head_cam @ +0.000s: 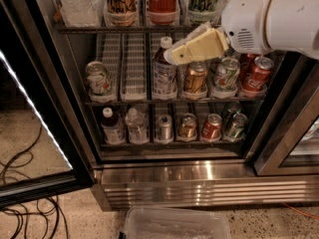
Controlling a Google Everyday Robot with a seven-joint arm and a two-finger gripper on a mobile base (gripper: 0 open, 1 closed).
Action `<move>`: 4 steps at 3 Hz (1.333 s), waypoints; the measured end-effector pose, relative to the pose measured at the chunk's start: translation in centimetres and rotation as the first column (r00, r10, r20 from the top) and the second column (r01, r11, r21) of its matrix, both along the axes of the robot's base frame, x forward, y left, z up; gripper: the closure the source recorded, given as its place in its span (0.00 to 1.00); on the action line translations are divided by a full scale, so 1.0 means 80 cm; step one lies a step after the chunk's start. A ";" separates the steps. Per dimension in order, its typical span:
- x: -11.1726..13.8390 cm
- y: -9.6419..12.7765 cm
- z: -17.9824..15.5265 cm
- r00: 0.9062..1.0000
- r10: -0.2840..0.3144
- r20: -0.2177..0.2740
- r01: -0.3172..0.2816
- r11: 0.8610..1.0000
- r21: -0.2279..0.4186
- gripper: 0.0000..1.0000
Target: Pick coke can from top shelf of fridge
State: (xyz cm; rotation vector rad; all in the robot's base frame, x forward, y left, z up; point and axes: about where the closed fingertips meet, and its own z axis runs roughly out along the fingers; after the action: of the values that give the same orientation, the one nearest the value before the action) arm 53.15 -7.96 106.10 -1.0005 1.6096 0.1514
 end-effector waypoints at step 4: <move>0.024 0.056 0.000 0.995 -0.089 0.036 0.081 0.982 0.168 0.00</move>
Offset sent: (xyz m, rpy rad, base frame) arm 0.0093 0.0082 0.0134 0.0763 -0.0541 -0.0760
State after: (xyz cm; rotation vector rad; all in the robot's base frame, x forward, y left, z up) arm 55.08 -3.49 106.12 -0.7999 1.5697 0.2014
